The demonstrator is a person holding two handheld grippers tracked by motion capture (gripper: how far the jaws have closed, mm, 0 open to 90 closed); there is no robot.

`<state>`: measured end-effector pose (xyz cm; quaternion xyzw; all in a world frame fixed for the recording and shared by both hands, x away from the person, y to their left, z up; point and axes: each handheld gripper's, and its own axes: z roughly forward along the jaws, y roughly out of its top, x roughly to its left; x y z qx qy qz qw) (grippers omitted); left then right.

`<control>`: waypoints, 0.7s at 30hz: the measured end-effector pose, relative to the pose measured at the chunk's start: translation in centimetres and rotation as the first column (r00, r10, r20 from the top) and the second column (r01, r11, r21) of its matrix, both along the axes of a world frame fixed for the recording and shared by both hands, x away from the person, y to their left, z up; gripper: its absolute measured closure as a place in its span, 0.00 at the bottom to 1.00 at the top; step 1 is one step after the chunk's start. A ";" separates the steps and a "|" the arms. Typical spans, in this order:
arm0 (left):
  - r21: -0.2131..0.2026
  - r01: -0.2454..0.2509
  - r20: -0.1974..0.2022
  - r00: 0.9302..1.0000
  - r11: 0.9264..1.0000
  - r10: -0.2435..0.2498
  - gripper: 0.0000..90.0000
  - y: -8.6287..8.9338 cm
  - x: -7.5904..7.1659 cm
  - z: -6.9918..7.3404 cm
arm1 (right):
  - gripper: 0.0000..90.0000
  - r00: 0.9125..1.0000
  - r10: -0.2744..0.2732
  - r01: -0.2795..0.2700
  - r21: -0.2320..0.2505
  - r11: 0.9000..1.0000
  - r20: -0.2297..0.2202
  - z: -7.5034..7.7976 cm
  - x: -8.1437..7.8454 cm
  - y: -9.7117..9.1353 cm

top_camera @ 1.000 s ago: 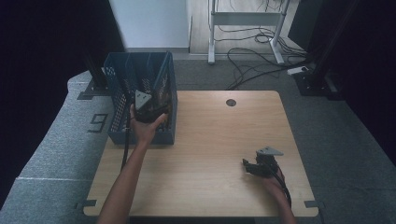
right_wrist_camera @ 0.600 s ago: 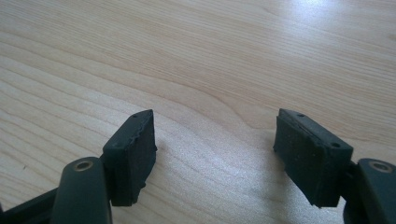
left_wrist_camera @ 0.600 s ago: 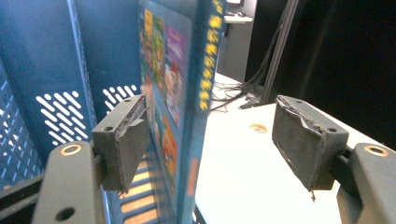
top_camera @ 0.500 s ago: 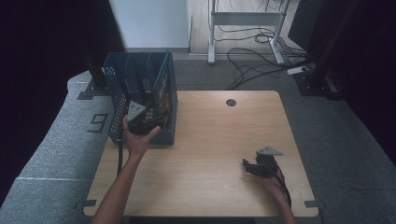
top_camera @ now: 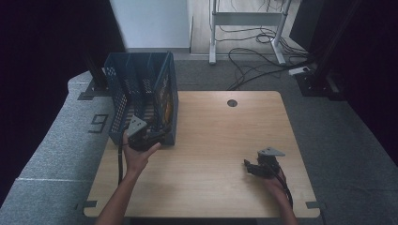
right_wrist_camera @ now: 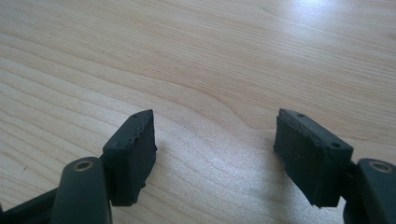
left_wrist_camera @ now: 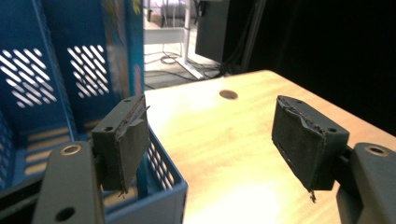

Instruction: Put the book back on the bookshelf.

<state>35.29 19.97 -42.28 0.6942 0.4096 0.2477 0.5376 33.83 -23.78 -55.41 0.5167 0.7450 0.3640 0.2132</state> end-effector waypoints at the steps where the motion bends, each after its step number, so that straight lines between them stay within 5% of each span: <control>1: -0.002 0.003 -0.002 1.000 1.000 -0.003 0.31 0.0 -0.2 -0.1 | 0.32 1.000 -0.001 0.001 0.001 1.000 0.000 0.0 0.0 0.0; 13: -0.023 0.065 -0.088 0.994 0.998 -0.067 0.30 0.7 -3.1 -3.7 | 0.32 1.000 0.000 0.000 -0.009 1.000 0.004 0.0 0.0 0.1; 21: 0.019 0.090 -0.147 0.985 0.996 -0.086 0.30 0.7 -4.8 -6.8 | 0.32 1.000 0.001 -0.001 -0.018 1.000 0.004 0.0 0.0 0.1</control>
